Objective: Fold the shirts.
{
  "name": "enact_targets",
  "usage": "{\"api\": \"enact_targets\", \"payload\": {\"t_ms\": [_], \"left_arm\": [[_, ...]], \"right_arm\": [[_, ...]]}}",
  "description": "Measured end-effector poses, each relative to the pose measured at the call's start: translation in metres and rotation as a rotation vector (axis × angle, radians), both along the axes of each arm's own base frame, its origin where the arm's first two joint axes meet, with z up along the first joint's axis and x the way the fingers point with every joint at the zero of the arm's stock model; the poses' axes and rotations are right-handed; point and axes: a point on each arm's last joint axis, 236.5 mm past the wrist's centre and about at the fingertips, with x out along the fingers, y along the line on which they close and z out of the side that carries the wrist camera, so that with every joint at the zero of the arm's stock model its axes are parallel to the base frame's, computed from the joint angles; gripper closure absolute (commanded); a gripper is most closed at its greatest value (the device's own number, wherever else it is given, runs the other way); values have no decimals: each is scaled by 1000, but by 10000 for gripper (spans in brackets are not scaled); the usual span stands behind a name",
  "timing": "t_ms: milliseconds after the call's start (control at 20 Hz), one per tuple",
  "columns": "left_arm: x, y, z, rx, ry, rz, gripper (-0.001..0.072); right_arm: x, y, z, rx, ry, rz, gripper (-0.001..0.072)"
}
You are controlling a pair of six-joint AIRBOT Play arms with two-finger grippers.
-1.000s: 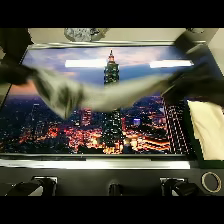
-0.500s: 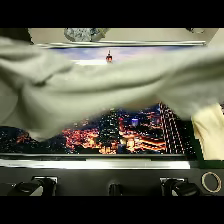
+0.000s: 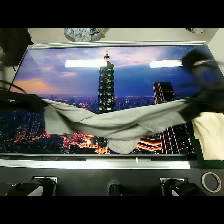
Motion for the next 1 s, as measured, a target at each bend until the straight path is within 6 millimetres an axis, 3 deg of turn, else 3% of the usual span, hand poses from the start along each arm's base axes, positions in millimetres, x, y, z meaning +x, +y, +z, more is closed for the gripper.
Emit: {"api": "enact_targets", "payload": {"t_ms": [100, 250, 300, 350, 400, 450, 600, 750, 850, 900, 1000], "left_arm": [[30, 0, -41, -56, 77, 21, 681], [82, -3, -83, -182, 134, 49, 678], [100, -2, -97, -218, 150, 58, 554], [114, -2, -107, -248, 160, 65, 210], [127, -2, -117, -276, 167, 74, -8], [134, -3, -126, -294, 185, 81, -13], [141, 8, -137, -299, 213, 87, -13], [124, 47, -138, -171, 248, 86, -13], [100, 73, -138, -86, 287, 100, 55], [89, 81, -141, -63, 301, 110, 55], [54, 78, -156, -64, 373, 107, 55]], "right_arm": [[42, 11, -46, -15, 46, 13, 667], [105, 31, -111, -1, 43, 21, 664], [123, 38, -129, 21, 29, 9, 611], [137, 44, -144, 50, 15, -12, 453], [145, 49, -162, 86, 23, -47, 211], [153, 55, -173, 126, 15, -81, 84], [162, 61, -180, 204, -1, -147, 81], [161, 34, -161, 264, -15, -203, 84], [147, 8, -161, 323, 55, -234, 85], [133, -4, -166, 360, 125, -242, 85], [101, -15, -181, 429, 272, -235, 84]]}}
